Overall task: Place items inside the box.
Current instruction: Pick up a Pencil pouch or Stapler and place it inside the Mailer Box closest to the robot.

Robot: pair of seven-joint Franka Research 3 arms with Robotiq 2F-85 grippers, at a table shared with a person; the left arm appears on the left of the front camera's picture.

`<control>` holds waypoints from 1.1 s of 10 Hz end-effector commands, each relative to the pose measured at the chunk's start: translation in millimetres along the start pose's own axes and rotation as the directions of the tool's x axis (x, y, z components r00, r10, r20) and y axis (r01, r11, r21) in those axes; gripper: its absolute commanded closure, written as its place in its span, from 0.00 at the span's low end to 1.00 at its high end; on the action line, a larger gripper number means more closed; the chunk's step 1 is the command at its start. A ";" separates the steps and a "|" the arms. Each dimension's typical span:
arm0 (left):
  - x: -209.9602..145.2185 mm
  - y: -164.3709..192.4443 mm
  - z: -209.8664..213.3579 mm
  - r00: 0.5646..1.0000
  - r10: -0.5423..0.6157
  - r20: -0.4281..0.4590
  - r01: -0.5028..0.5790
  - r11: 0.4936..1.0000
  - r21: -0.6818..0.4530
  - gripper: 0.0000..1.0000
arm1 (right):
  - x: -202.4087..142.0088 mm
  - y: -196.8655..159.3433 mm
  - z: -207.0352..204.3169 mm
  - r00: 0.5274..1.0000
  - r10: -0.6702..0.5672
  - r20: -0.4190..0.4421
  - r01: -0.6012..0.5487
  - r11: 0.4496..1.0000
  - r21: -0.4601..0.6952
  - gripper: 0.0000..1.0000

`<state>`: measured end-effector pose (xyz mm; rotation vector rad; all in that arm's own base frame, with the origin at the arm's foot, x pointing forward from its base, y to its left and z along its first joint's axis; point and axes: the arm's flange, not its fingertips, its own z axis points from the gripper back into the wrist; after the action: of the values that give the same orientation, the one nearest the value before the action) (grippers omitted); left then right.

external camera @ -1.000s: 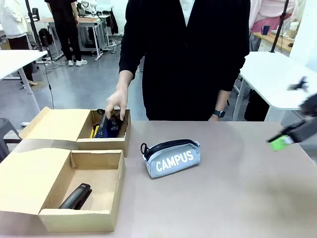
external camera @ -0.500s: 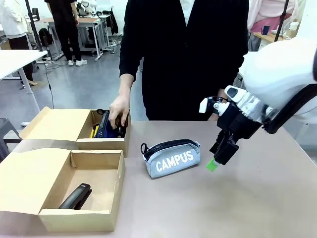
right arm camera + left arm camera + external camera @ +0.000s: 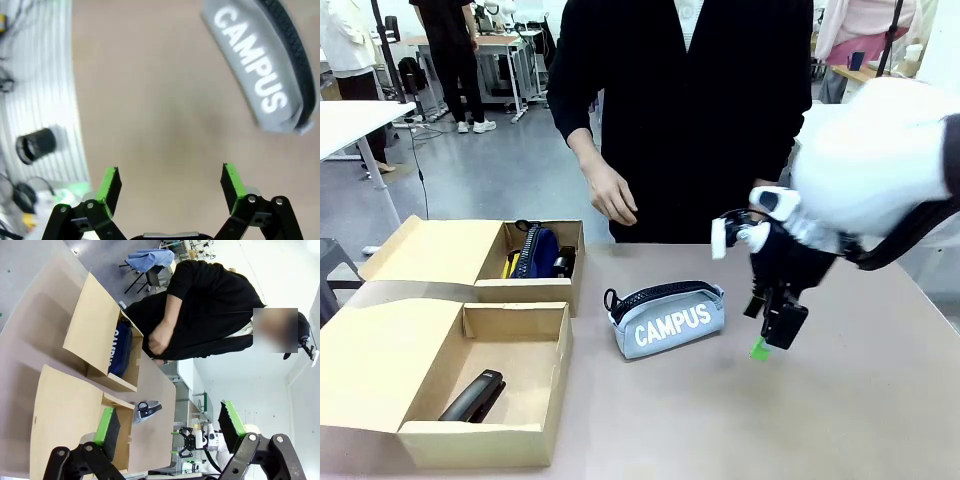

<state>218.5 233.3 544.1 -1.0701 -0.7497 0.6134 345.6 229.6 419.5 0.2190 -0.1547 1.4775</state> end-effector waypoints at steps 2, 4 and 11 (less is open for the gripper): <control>-0.6 -0.4 0.8 1.000 -0.012 0.006 0.012 1.000 -0.023 0.00 | 43.6 -67.3 -15.3 0.975 0.216 -0.049 -0.221 0.962 -0.162 0.00; -0.6 -0.4 0.8 1.000 -0.012 0.006 0.012 1.000 -0.023 0.00 | 54.7 -85.1 -30.3 0.955 0.298 -0.001 -0.295 0.945 -0.137 0.00; -0.6 -0.4 0.8 1.000 -0.012 0.006 0.012 1.000 -0.023 0.00 | 83.7 -124.8 -86.6 0.942 0.333 -0.034 -0.335 0.933 -0.129 0.00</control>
<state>218.3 233.5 544.0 -1.0701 -0.7498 0.6144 464.5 318.0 353.0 0.0921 -0.2784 1.7777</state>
